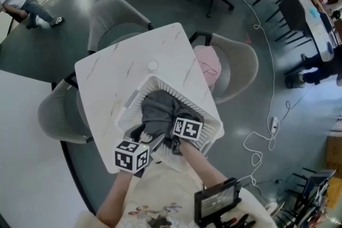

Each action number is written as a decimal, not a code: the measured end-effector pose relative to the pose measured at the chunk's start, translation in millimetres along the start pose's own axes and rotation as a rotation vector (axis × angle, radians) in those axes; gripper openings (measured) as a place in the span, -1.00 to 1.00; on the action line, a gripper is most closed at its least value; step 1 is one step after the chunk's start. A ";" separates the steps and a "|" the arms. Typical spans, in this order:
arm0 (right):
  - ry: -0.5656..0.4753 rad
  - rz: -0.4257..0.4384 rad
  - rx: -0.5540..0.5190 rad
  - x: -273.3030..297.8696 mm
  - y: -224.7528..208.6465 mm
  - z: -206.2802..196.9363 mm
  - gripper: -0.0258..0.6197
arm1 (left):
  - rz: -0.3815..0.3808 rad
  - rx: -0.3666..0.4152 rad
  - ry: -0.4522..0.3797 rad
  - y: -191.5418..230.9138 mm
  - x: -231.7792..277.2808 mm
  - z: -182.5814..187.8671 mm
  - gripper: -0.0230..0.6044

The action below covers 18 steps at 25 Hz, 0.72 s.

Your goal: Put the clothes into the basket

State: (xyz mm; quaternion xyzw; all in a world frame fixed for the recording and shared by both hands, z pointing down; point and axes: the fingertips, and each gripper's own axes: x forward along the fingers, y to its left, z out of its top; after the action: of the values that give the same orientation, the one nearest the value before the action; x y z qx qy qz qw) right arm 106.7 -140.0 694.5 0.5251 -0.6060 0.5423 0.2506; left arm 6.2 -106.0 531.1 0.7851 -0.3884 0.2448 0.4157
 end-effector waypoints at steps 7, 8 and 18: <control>0.022 -0.032 -0.045 9.6 -2.9 -3.3 -0.67 | 0.000 -0.006 -0.005 0.9 -3.0 0.0 0.19; 0.025 -0.030 -0.052 11.5 -2.3 -3.7 -0.67 | 0.001 -0.006 -0.005 1.3 -4.4 0.2 0.19; 0.017 -0.022 -0.066 9.2 -1.8 -2.9 -0.71 | -0.001 0.006 0.000 -0.9 -5.9 -1.8 0.19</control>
State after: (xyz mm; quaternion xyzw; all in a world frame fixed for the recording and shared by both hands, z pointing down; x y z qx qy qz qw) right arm 104.6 -140.4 704.1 0.5185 -0.6155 0.5238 0.2791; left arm 3.5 -101.8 527.5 0.7866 -0.3870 0.2460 0.4135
